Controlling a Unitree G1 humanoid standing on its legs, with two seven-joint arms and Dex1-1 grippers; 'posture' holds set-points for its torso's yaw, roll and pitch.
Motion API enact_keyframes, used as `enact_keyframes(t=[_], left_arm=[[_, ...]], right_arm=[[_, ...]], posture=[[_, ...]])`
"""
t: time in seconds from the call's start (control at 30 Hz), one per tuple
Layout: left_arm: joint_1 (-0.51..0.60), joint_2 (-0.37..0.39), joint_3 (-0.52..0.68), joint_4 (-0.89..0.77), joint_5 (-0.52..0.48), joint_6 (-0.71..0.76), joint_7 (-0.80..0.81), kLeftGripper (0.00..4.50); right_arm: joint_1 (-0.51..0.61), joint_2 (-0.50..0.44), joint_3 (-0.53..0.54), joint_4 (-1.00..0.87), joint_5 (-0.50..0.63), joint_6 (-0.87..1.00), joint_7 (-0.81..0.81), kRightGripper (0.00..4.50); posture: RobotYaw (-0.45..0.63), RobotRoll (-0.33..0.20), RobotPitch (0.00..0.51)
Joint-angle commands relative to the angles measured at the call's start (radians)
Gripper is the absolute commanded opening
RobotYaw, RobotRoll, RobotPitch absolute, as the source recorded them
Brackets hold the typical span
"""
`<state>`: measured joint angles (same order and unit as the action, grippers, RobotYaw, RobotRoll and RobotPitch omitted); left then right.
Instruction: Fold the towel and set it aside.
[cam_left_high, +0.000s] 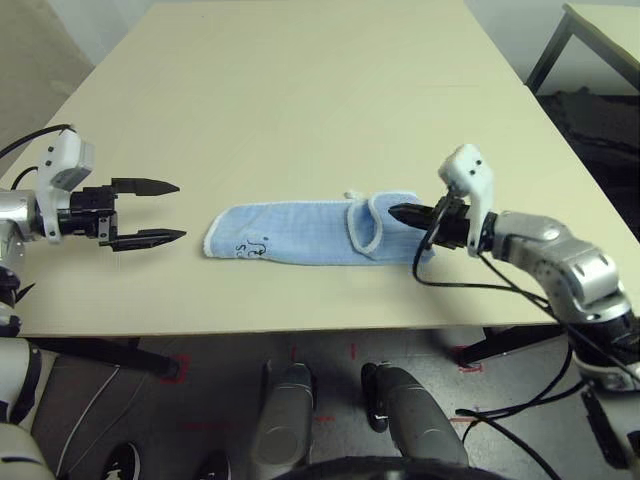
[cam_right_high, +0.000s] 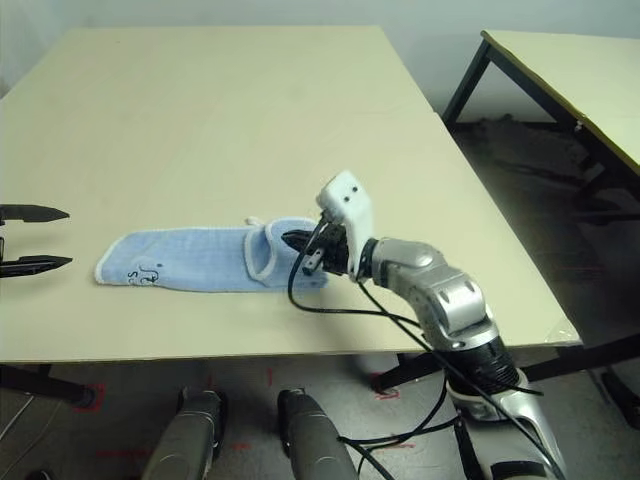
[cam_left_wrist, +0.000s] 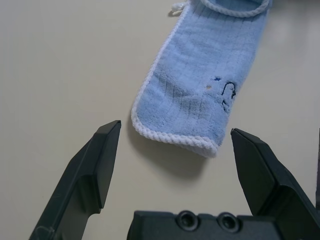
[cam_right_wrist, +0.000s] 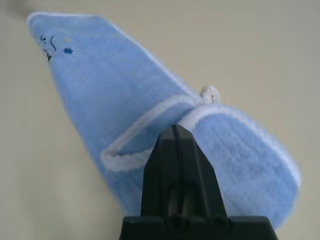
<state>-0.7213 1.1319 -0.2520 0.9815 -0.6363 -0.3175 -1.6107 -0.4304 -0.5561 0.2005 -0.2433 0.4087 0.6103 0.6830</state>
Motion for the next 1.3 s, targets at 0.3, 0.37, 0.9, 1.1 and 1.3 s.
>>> enact_keyframes(t=[0.3,0.37,0.9,1.1,1.3], left_arm=[[-0.002,0.012,0.016,0.000,0.012,0.008,-0.004,4.50],[-0.002,0.011,0.016,0.000,0.012,0.008,-0.004,4.50],[-0.014,0.003,0.020,0.021,0.028,0.011,-0.004,4.50],[-0.016,0.000,0.021,0.024,0.033,0.010,-0.004,4.50],[-0.015,-0.001,0.020,0.026,0.034,0.011,-0.004,4.50]], right_arm=[[0.028,0.073,0.060,0.125,-0.158,-0.097,-0.006,0.02],[0.027,0.088,0.063,0.127,-0.156,-0.088,0.005,0.02],[0.056,0.169,0.068,0.005,-0.020,0.033,0.117,0.02],[0.016,0.136,-0.019,0.015,0.010,0.024,0.125,0.02],[-0.010,0.106,-0.097,0.095,-0.015,-0.041,0.114,0.02]], posture=[[0.06,0.000,0.170],[0.07,0.000,0.172],[0.06,0.000,0.167],[0.06,0.000,0.165],[0.06,0.000,0.164]])
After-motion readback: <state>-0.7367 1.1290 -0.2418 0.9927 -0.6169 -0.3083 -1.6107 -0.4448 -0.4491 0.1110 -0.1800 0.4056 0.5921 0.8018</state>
